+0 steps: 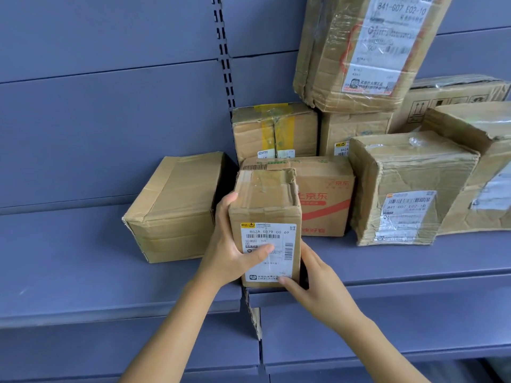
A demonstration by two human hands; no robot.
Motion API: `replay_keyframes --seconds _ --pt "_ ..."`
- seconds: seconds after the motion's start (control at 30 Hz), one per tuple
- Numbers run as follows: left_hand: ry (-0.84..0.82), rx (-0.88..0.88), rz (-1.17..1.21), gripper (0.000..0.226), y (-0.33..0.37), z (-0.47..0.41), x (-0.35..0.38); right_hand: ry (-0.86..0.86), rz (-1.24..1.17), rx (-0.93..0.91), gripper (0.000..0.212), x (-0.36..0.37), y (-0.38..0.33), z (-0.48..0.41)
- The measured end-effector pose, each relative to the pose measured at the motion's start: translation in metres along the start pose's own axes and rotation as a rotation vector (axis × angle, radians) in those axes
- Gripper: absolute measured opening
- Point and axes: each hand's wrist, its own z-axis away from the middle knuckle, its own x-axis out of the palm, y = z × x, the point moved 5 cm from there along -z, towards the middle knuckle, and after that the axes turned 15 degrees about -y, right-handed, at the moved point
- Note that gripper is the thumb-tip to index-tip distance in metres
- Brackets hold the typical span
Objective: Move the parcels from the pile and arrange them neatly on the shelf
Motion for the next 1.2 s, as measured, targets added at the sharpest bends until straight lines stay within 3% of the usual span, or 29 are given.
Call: replay_keyframes --seconds 0.1,0.2,0.7,0.8,1.0,1.13,1.2 --pt "-0.002 0.005 0.024 0.095 0.001 0.001 0.002 -0.08 -0.184 -0.019 0.089 -0.016 -0.001 -0.005" --pt "0.005 -0.001 0.1 0.094 0.002 0.005 0.006 0.032 -0.392 0.035 0.107 -0.035 0.005 -0.004" --pt "0.021 -0.016 0.107 0.09 0.022 0.016 0.006 -0.019 -0.323 0.045 0.095 -0.031 0.006 -0.003" --pt "0.061 -0.026 0.088 0.08 0.027 0.022 0.003 0.009 -0.315 0.085 0.096 -0.031 0.005 0.003" --pt "0.204 -0.033 0.172 0.06 0.035 0.033 -0.016 0.143 -0.268 0.025 0.088 -0.026 -0.014 0.021" --pt "0.219 -0.056 0.064 0.035 0.035 0.044 -0.038 0.514 -0.067 -0.129 0.059 -0.035 -0.067 0.026" --pt "0.207 -0.068 0.018 0.027 0.033 0.048 -0.054 0.627 0.043 -0.207 0.056 -0.035 -0.104 0.025"
